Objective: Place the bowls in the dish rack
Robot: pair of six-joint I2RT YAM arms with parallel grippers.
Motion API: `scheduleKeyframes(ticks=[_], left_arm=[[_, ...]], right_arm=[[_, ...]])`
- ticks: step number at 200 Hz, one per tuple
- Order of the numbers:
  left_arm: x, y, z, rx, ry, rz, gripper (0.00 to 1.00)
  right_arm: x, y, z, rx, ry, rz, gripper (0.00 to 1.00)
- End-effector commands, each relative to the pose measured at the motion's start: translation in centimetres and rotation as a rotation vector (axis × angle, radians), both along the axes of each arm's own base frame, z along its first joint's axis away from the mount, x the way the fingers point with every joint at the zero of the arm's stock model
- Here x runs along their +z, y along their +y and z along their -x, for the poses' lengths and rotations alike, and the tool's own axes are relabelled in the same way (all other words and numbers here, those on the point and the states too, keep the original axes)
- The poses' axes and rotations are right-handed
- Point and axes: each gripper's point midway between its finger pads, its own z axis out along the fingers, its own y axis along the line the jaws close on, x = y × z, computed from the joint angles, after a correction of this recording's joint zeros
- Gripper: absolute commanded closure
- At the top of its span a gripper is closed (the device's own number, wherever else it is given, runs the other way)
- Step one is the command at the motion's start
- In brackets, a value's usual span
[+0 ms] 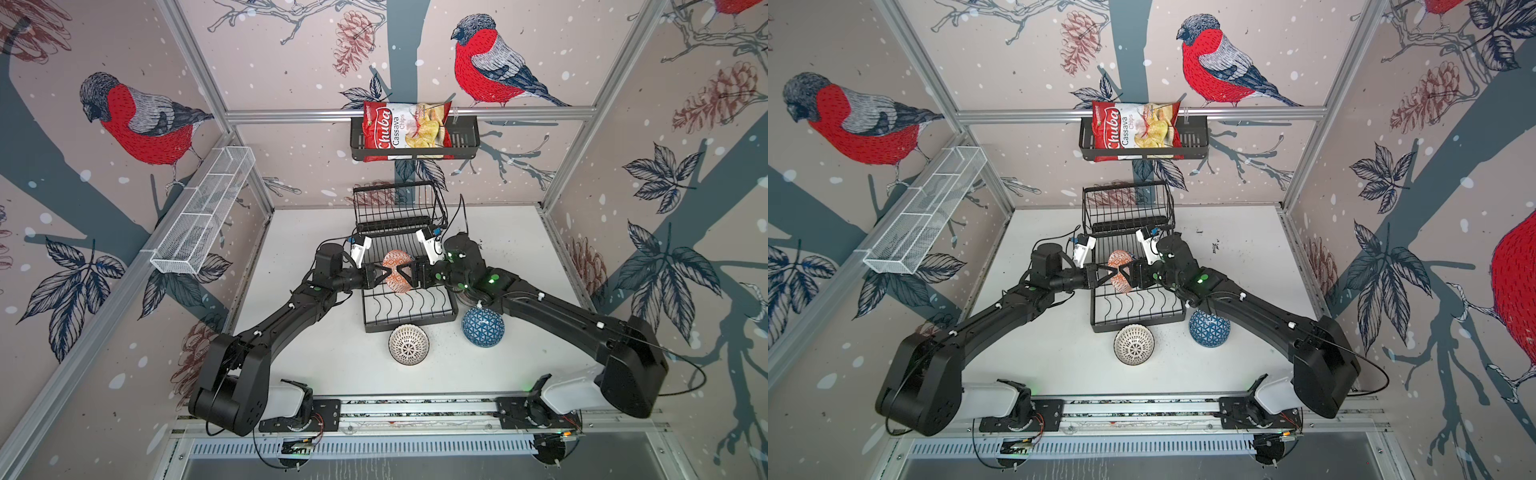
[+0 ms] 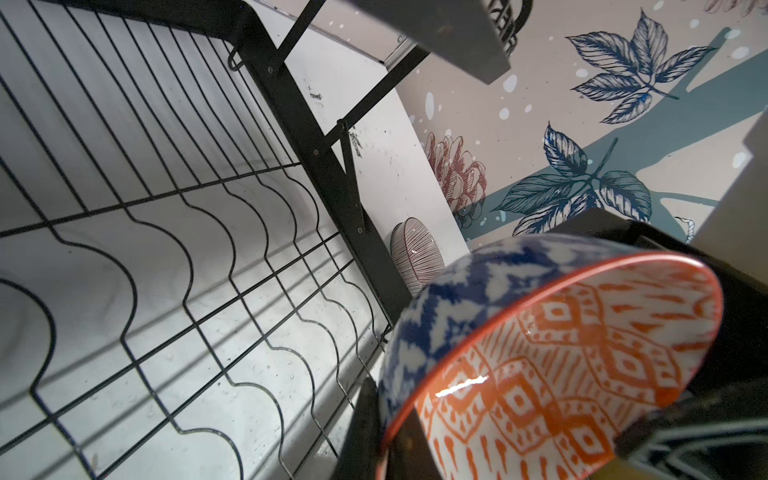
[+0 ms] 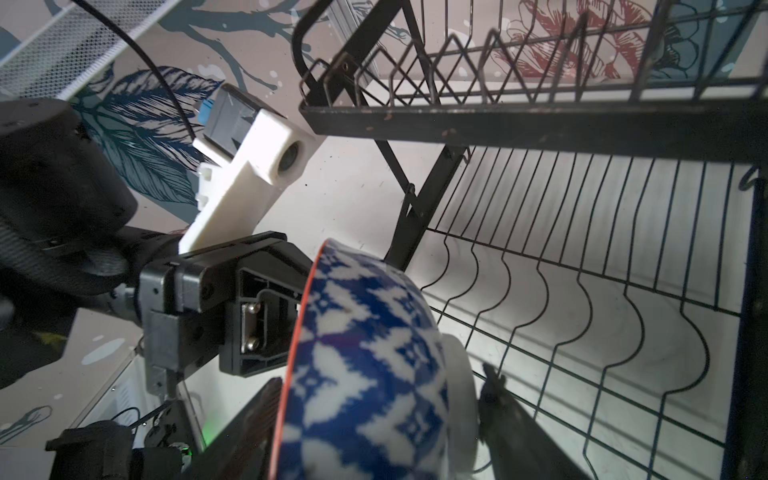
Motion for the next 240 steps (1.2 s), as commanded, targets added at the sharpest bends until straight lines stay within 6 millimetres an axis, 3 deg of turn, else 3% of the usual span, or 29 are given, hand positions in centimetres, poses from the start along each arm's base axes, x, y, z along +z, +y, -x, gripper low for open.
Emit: scheduleKeyframes(ticks=[1, 73, 186, 240], left_arm=[[2.5, -0.5, 0.0, -0.052, -0.084, 0.071, 1.00], [4.3, -1.0, 0.3, -0.111, -0.104, 0.141, 1.00], [4.9, -1.1, 0.5, -0.121, -0.099, 0.151, 1.00], [4.8, -1.1, 0.5, -0.122, -0.098, 0.152, 1.00]], right_arm=[[0.9, -0.3, 0.9, 0.055, -0.003, -0.023, 0.26], [2.3, -3.0, 1.3, 0.062, -0.026, -0.083, 0.22], [3.6, -2.3, 3.1, 0.153, -0.047, -0.196, 0.15], [4.2, -3.3, 2.4, 0.039, -0.110, -0.203, 0.13]])
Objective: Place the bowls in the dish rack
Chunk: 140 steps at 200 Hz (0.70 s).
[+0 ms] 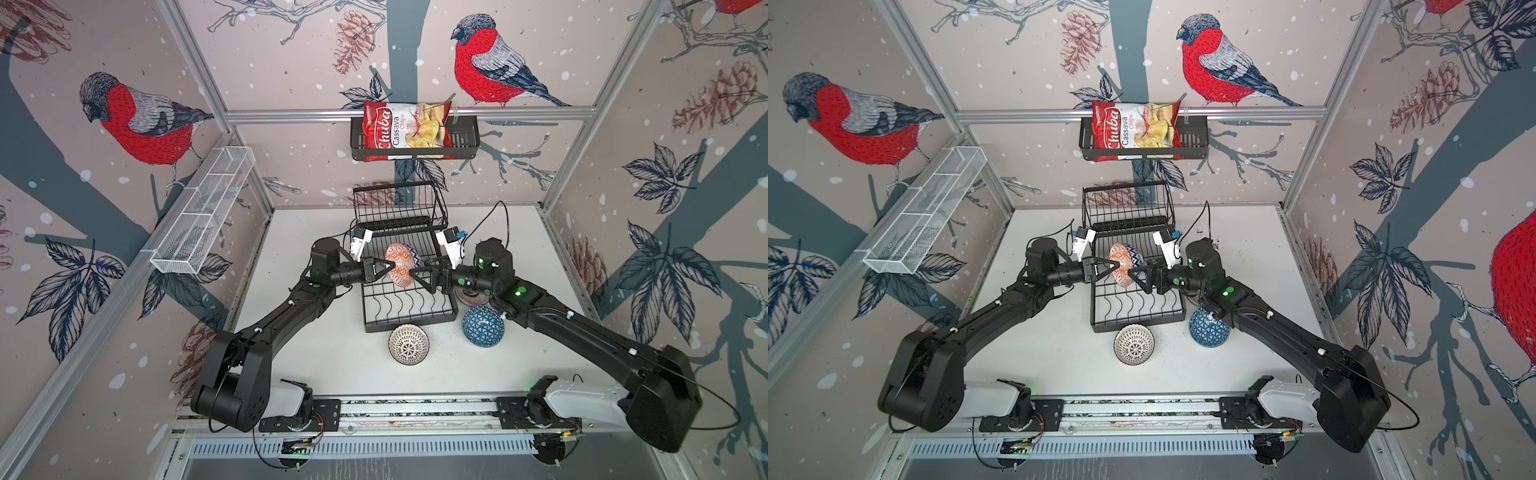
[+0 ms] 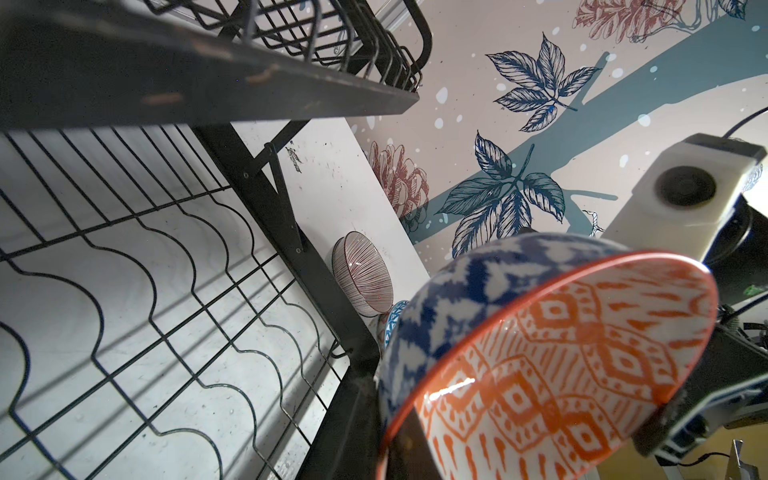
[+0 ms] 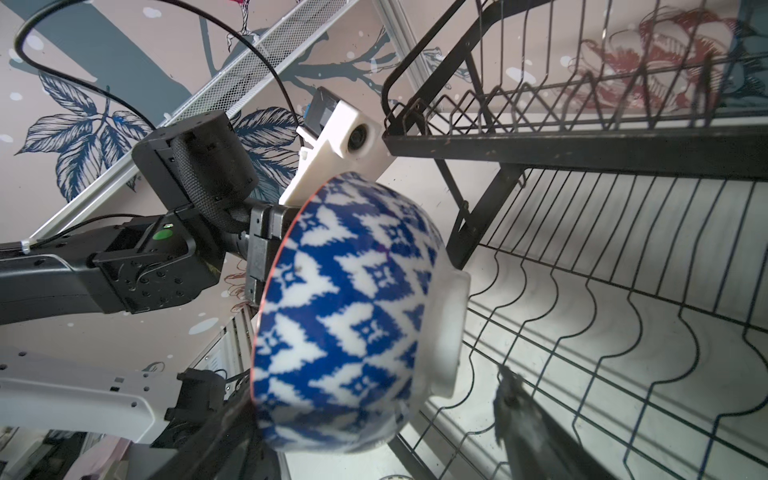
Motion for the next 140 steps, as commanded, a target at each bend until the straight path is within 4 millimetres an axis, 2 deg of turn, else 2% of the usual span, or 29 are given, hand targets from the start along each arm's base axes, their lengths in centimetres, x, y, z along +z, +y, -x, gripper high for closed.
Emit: scheduleKeyframes(ticks=[1, 58, 103, 139, 140], left_arm=[[1.6, -0.2, 0.1, -0.021, -0.074, 0.033, 1.00], [1.7, -0.2, 0.3, -0.022, -0.075, 0.039, 1.00], [1.6, -0.2, 0.3, -0.021, -0.071, 0.036, 1.00], [1.6, -0.1, 0.2, -0.021, -0.071, 0.039, 1.00], [1.6, -0.1, 0.2, -0.021, -0.073, 0.039, 1.00]], right_arm=[[1.4, -0.5, -0.7, -0.070, -0.062, -0.031, 0.13], [1.3, 0.4, -0.6, -0.019, -0.053, -0.032, 0.13], [2.1, 1.2, 0.1, 0.027, -0.069, -0.063, 0.21], [1.8, 1.8, 0.5, 0.053, -0.060, -0.051, 0.23], [1.3, 2.0, 0.3, 0.054, -0.051, -0.042, 0.23]])
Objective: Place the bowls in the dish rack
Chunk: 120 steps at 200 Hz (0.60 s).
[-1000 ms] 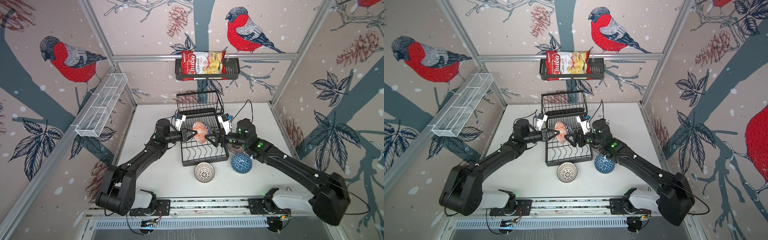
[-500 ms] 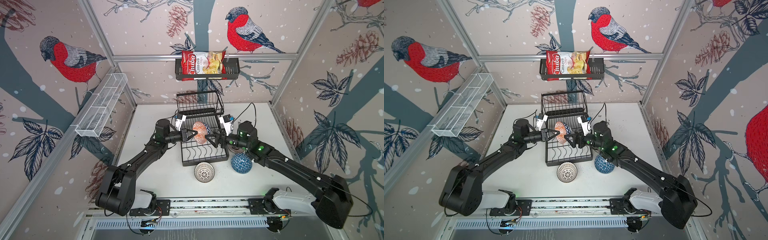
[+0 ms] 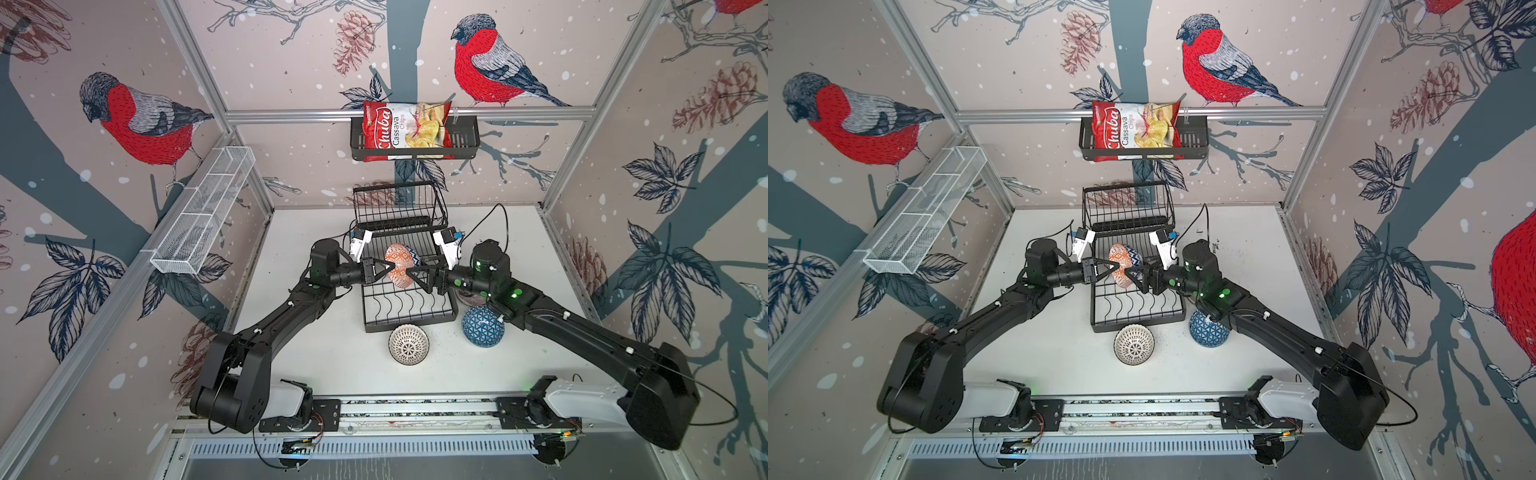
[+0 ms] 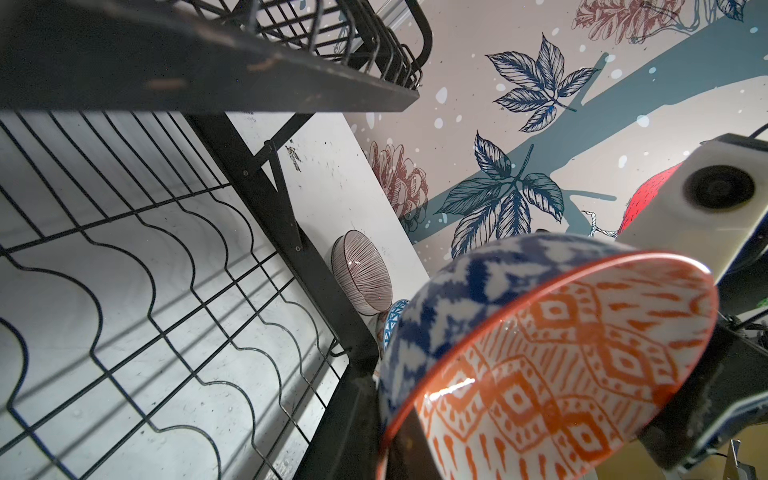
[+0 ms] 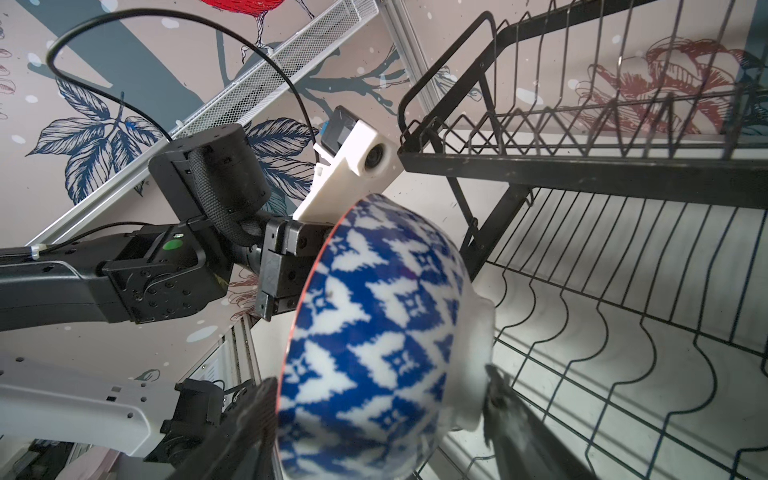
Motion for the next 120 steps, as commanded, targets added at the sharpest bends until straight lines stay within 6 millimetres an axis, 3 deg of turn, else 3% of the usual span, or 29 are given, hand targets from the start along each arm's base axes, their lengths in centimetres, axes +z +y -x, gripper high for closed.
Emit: scheduleKeyframes(ticks=[1, 75, 120], left_arm=[[1.73, -0.18, 0.06, -0.021, -0.076, 0.036, 1.00], [1.67, -0.21, 0.04, -0.023, -0.073, 0.034, 1.00], [1.52, -0.20, 0.04, -0.024, -0.068, 0.025, 1.00]], right_arm=[[0.49, 0.81, 0.16, 0.032, -0.018, -0.016, 0.23], [0.06, 1.65, 0.42, 0.054, -0.018, -0.004, 0.43], [0.11, 1.64, 0.20, 0.032, -0.030, 0.011, 0.48]])
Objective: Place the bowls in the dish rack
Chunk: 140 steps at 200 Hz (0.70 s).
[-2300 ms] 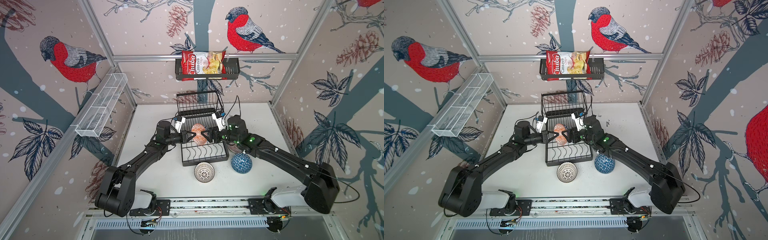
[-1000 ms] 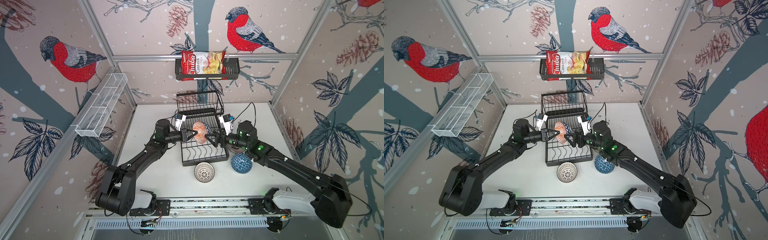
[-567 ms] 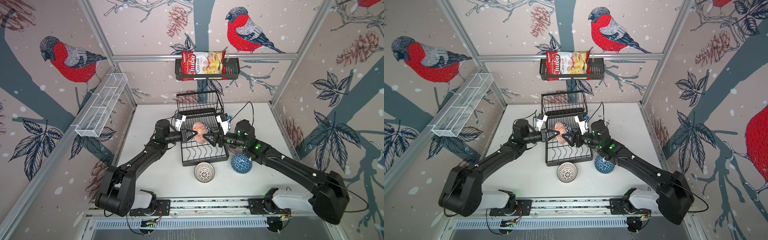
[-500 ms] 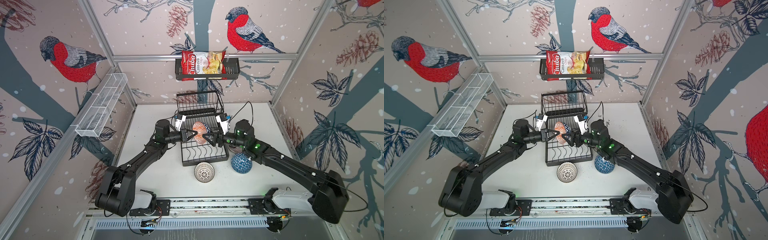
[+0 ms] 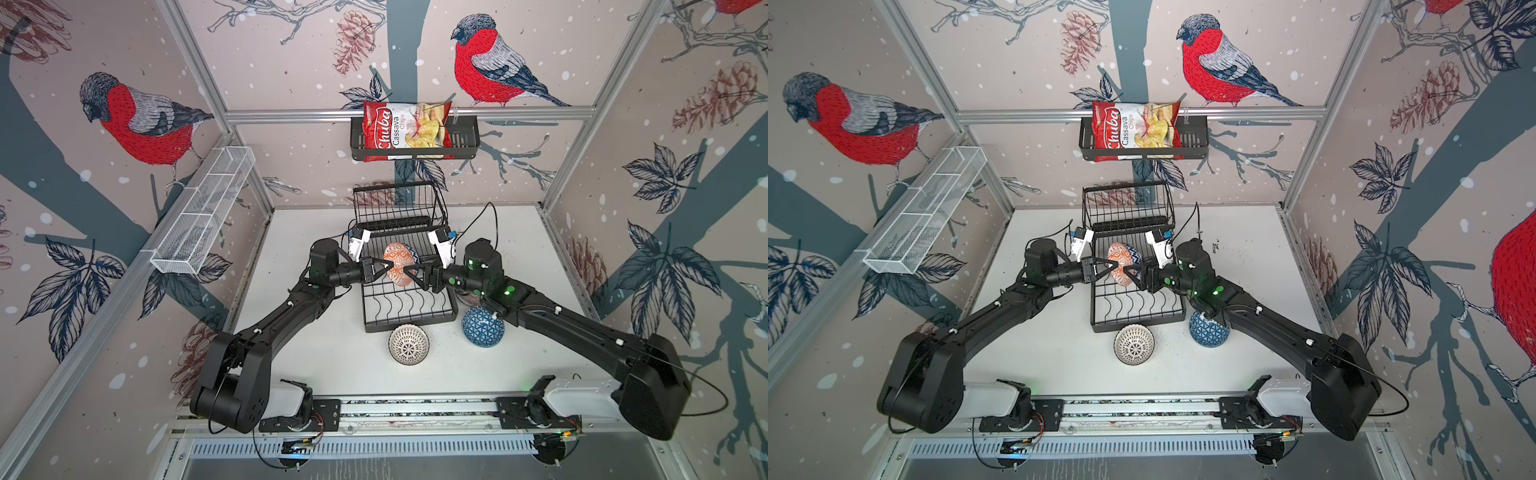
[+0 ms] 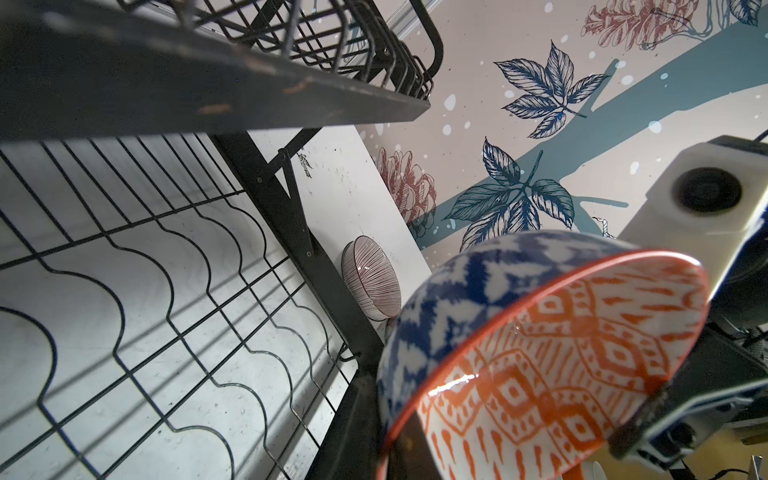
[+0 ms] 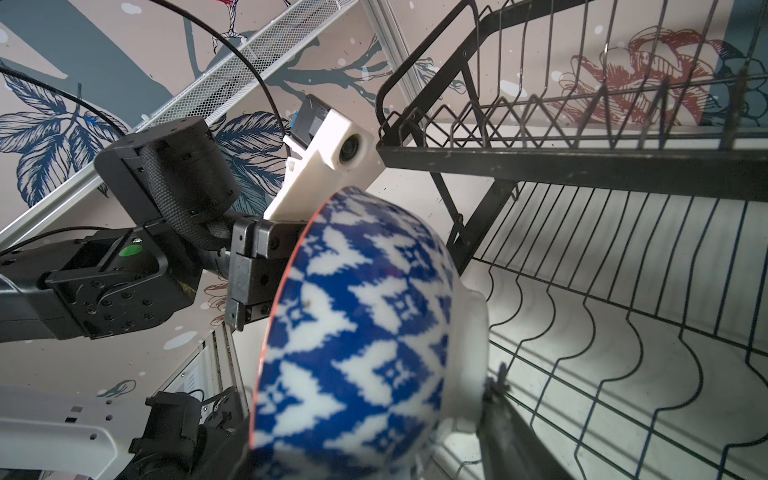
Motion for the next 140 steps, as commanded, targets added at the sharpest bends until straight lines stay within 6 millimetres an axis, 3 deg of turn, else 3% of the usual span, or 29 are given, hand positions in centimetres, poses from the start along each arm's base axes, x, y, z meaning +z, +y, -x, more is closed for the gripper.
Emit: scheduleKeyframes(ticks=[1, 38, 79, 96, 117, 140], left_arm=[[1.7, -0.4, 0.4, -0.048, -0.067, 0.033, 1.00], [1.4, -0.4, 0.3, -0.049, -0.060, 0.026, 1.00], [1.0, -0.4, 0.3, -0.047, -0.053, 0.020, 0.73], [1.0, -0.4, 0.3, -0.047, -0.054, 0.019, 0.69], [0.9, -0.4, 0.2, -0.042, -0.050, 0.017, 0.53], [0.7, -0.3, 0.2, -0.035, -0.047, 0.007, 0.44]], right_arm=[[1.1, 0.9, 1.0, 0.065, -0.038, -0.022, 0.48], [0.5, 0.9, 0.4, 0.013, -0.041, 0.015, 0.52], [-0.2, 0.6, -0.7, -0.058, -0.041, 0.051, 0.56], [-0.5, 0.3, -1.1, -0.085, -0.040, 0.065, 0.57], [-0.9, 0.0, -1.6, -0.118, -0.042, 0.084, 0.57], [-1.4, -0.6, -2.3, -0.159, -0.053, 0.120, 0.57]])
